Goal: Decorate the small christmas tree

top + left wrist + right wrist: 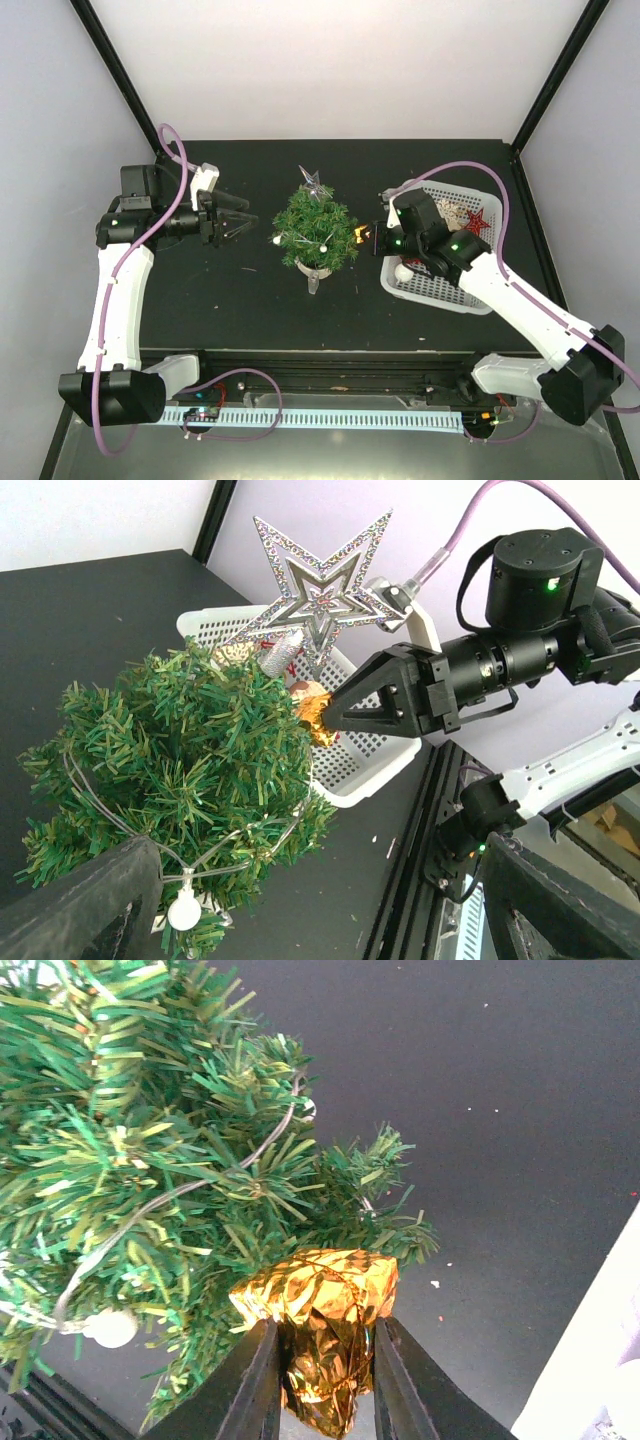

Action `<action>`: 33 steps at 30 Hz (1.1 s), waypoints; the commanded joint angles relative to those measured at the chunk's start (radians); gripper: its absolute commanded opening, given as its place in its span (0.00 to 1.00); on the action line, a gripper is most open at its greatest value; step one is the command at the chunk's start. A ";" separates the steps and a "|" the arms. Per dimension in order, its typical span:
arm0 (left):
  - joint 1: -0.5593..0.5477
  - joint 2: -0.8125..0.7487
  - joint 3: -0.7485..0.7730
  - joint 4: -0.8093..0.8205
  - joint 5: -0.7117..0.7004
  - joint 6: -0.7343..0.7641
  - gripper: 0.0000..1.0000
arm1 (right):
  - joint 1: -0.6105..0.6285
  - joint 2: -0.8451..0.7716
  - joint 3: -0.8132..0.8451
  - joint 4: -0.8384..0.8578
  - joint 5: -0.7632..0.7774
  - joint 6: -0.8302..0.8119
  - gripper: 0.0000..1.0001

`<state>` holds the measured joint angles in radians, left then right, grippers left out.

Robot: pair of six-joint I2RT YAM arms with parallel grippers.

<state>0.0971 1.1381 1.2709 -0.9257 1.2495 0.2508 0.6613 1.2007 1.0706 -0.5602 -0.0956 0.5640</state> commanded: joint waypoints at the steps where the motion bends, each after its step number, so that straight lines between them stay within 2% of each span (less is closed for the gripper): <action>1: 0.006 -0.015 -0.002 0.016 0.018 0.002 0.87 | 0.005 0.027 0.025 -0.009 0.048 -0.004 0.27; 25: 0.006 -0.029 -0.014 0.026 0.018 -0.001 0.88 | 0.005 0.084 0.078 0.035 0.033 0.008 0.27; 33: 0.007 -0.028 -0.015 0.028 0.018 -0.003 0.88 | 0.006 0.054 0.092 0.026 0.021 0.015 0.27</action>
<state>0.0971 1.1255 1.2587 -0.9173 1.2499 0.2504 0.6613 1.2839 1.1294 -0.5522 -0.0658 0.5674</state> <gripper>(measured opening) 0.876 0.272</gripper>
